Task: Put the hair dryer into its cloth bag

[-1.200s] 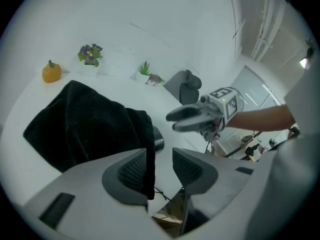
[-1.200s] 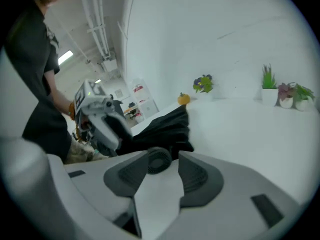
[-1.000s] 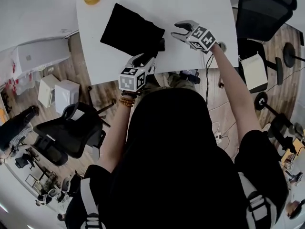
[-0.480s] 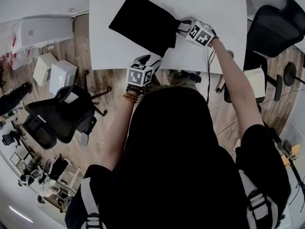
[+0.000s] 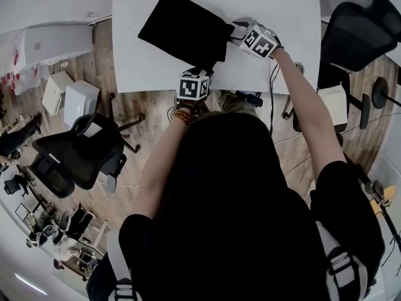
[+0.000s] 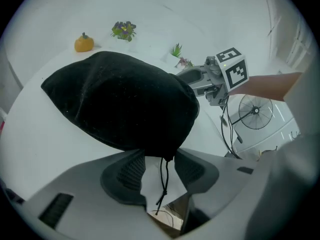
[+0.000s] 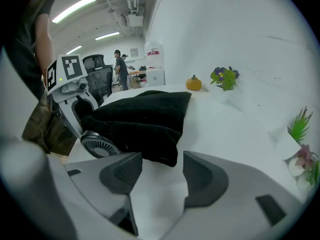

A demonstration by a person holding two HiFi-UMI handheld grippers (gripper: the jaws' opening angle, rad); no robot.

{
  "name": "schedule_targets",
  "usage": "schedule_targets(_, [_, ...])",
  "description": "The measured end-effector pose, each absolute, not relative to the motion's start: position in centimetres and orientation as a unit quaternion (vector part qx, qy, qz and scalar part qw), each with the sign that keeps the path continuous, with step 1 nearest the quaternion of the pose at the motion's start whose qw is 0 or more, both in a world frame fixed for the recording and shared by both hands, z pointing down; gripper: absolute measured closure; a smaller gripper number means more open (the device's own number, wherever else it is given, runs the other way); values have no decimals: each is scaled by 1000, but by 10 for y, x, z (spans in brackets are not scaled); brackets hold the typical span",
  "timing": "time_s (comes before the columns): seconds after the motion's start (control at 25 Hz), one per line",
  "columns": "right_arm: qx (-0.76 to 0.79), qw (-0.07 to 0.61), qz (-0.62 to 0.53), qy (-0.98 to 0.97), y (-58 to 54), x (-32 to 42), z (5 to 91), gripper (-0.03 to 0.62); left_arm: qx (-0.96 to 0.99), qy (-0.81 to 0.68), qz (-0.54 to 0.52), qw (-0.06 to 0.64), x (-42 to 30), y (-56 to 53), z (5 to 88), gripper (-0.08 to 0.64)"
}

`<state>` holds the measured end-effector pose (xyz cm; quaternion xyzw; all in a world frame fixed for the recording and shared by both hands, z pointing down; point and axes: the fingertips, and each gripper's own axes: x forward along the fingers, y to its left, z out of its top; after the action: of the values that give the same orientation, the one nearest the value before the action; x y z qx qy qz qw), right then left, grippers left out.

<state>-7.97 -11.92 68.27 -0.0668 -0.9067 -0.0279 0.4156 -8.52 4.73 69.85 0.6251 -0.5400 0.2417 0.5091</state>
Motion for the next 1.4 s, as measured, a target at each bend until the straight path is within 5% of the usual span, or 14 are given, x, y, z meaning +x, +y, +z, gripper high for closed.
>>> schedule_targets(0.08, [-62,410,-13,-910,-118,-82,682,346,629,-537,236,509,-85,47,695,409])
schedule_targets(0.12, [-58,408,-1,-911,-117,-83,681,413,635,-531,232,511,-83,47,694,455])
schedule_targets(0.32, [-46,405,15,-913,-118,-73,676,545,662,-494,237,511,-77,55,691,497])
schedule_targets(0.84, [-4,403,100,-910,-84,-15,669,554,698,-498,159,490,-106,48,630,525])
schedule_targets(1.4, [31,288,242,-926,-65,-27,605,554,719,-528,78,445,-151,33,577,526])
